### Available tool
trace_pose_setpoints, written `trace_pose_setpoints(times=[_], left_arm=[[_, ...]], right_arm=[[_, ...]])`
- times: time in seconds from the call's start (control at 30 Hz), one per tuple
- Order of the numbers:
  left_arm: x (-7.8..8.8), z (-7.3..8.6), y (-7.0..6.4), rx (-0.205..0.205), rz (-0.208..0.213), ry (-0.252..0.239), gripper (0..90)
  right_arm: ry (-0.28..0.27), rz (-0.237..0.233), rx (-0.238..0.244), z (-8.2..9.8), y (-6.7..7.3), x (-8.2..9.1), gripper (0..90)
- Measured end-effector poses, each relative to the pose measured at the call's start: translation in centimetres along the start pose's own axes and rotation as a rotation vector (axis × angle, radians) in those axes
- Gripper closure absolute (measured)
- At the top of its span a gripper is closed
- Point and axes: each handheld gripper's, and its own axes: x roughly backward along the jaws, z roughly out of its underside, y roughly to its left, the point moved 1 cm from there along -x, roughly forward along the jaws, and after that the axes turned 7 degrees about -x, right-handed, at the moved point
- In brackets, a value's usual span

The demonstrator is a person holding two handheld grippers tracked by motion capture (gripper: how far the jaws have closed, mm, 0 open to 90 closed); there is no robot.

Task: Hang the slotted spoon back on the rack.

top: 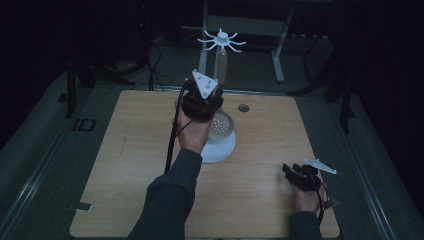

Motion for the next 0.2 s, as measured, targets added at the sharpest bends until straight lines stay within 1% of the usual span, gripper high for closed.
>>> trace_pose_setpoints(times=[0.13,0.2], left_arm=[[0.61,0.31,0.09,-0.003,0.006,-0.004,67.1],[1.01,0.6,0.14,-0.006,0.018,-0.011,65.9]], right_arm=[[0.004,0.001,-0.002,0.03,-0.06,-0.01,50.9],[0.007,0.003,-0.003,0.06,-0.12,-0.09,50.7]])
